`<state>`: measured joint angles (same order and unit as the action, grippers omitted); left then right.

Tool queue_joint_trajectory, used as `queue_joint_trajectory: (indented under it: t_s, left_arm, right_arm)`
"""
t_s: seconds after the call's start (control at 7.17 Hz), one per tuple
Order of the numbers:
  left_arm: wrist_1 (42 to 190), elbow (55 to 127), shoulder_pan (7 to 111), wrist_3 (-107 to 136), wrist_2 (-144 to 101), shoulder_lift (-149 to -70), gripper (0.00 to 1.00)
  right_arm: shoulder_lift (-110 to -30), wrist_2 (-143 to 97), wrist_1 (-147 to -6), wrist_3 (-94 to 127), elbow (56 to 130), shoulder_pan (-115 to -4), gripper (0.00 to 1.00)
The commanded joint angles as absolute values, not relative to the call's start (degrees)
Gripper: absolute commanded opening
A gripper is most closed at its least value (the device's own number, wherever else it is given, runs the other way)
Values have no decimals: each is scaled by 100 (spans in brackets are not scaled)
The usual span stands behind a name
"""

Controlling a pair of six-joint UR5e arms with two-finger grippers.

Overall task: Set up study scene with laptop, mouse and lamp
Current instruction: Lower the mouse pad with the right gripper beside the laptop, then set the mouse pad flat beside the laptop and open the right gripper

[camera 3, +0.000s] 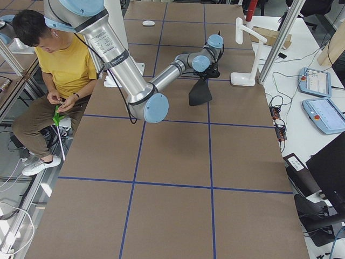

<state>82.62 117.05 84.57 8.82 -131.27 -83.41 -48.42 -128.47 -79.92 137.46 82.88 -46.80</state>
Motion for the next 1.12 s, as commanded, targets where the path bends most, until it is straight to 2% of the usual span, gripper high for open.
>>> queue_joint_trajectory:
  t_s: [0.0, 0.98]
  left_arm:
    - [8262, 11698, 8464, 888, -13122, -8341, 100]
    - [8262, 11611, 8464, 879, -13131, -8341, 100]
  right_arm:
    - [-4500, -12526, -7481, 13930, 7507, -4614, 0]
    - [-4105, -11584, -7453, 14845, 7356, -3955, 0]
